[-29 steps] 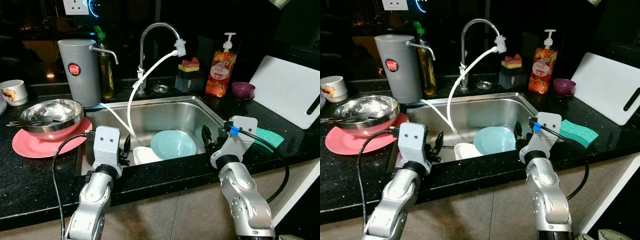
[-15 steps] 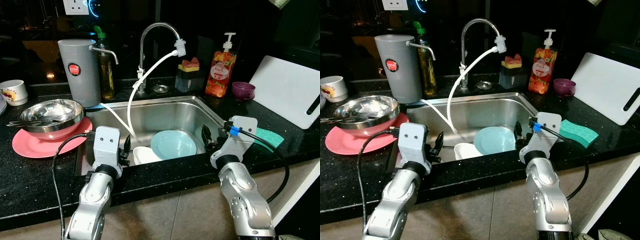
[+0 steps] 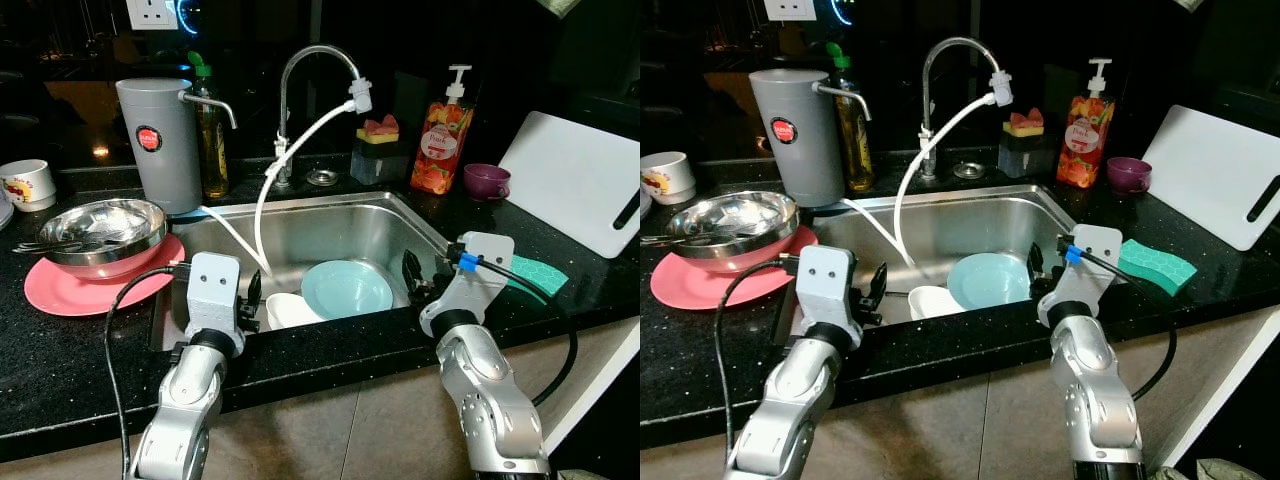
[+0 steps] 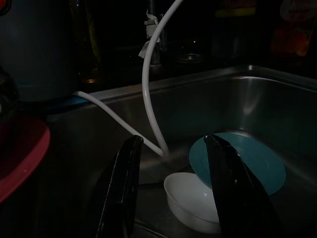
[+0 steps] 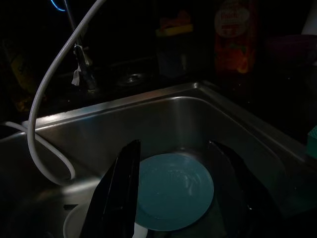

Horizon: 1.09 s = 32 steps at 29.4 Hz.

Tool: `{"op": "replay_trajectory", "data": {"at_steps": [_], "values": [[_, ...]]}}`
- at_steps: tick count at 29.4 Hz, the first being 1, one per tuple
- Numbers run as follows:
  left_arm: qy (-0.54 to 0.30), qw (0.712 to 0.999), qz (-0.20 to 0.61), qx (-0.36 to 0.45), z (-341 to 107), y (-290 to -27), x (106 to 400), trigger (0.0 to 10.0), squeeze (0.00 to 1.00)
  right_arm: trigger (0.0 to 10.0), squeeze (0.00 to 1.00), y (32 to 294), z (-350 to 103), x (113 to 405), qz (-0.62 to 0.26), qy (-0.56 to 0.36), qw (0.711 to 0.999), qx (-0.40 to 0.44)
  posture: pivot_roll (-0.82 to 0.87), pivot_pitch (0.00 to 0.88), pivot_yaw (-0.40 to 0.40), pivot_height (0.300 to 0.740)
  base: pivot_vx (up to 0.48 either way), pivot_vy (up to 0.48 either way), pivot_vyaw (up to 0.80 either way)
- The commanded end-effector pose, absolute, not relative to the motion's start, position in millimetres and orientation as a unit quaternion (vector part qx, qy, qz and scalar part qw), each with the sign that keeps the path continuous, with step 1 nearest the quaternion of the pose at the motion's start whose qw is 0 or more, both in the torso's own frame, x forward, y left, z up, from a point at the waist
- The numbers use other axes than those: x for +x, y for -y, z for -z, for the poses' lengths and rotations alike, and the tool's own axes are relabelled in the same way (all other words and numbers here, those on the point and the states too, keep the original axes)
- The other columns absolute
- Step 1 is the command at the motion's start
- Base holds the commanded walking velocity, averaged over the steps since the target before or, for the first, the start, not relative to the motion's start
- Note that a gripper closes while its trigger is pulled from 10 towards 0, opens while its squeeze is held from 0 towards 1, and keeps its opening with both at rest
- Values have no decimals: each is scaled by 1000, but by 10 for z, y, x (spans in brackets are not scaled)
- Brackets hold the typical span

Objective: Kitchen organization

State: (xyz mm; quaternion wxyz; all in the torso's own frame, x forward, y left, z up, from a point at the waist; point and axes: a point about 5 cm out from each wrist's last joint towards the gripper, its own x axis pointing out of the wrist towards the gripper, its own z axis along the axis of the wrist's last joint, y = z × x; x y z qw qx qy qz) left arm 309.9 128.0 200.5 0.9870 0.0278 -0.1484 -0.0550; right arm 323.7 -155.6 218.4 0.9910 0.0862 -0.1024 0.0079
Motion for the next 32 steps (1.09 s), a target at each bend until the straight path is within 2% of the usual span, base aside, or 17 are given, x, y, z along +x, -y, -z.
{"op": "replay_trajectory", "data": {"at_steps": [1,32], "values": [[146,987,56,34,-1994,-1279,3103,10000,0,10000,0,1558,-2177,3250,-8,101,991,93,78,52,-50,740,0,0,0],[145,987,55,31,-1987,-1271,3100,10000,0,10000,0,1572,-2178,3252,-4,101,991,93,78,55,-49,740,0,0,0]]}}
